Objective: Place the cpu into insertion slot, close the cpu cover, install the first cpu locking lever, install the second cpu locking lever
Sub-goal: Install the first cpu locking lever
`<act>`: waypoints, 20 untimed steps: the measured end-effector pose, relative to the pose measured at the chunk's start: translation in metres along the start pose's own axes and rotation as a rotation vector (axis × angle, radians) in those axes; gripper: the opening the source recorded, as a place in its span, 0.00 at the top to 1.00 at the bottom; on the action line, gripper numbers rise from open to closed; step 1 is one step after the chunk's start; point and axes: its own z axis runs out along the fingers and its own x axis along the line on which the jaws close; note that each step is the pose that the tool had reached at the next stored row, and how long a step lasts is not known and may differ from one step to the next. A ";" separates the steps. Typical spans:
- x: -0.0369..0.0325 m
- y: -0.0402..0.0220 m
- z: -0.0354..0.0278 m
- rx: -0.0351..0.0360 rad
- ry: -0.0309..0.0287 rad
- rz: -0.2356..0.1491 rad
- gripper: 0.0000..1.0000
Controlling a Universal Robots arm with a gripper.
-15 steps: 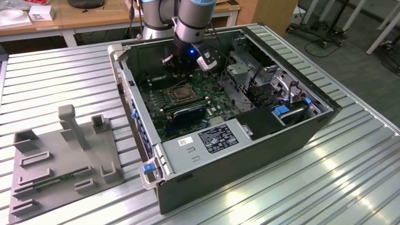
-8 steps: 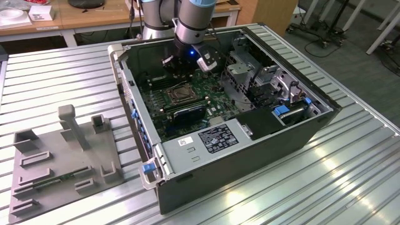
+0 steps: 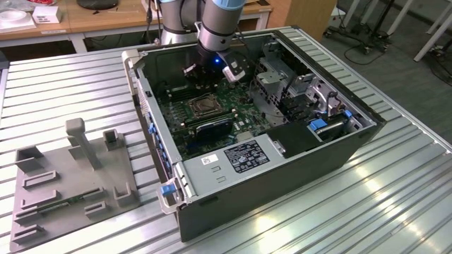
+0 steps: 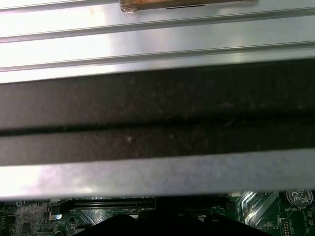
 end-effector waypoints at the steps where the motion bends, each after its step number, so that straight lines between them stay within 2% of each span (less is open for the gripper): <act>1: -0.0001 0.0000 0.0002 0.0001 0.0000 0.000 0.89; 20: -0.0016 -0.0018 0.0024 -0.0002 -0.0001 0.000 0.89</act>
